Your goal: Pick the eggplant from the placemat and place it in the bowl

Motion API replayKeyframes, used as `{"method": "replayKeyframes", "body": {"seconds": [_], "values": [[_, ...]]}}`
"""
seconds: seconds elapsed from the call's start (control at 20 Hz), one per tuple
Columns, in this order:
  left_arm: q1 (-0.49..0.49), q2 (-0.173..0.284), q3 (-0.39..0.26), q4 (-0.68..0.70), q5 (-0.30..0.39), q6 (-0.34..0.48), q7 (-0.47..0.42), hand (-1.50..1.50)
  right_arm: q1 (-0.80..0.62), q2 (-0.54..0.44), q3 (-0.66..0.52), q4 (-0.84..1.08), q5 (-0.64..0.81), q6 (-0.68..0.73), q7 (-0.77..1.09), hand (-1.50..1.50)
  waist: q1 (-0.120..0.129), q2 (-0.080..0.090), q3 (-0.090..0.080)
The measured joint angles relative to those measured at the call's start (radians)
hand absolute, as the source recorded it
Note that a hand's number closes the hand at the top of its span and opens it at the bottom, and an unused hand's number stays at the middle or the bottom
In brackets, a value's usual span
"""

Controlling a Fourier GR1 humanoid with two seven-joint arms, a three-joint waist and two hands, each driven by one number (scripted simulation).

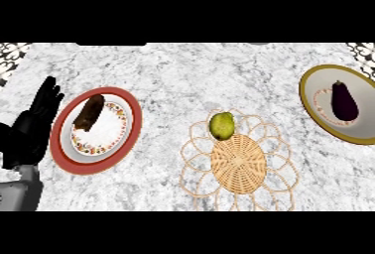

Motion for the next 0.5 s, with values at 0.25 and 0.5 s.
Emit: {"method": "replayKeyframes", "body": {"seconds": [0.25, 0.5], "values": [[-0.004, -0.005, 0.009, 0.038, -0.005, -0.006, -0.027, 0.0, 0.113, -0.086, -0.052, 0.055, -0.059, 0.161, -0.062, -1.5, -0.004, 0.001, 0.001], [-0.008, -0.008, 0.01, 0.022, -0.007, -0.008, -0.01, 0.0, 0.192, -0.129, -0.083, 0.079, -0.107, 0.298, -0.109, -1.5, -0.001, -0.001, 0.002]]}}
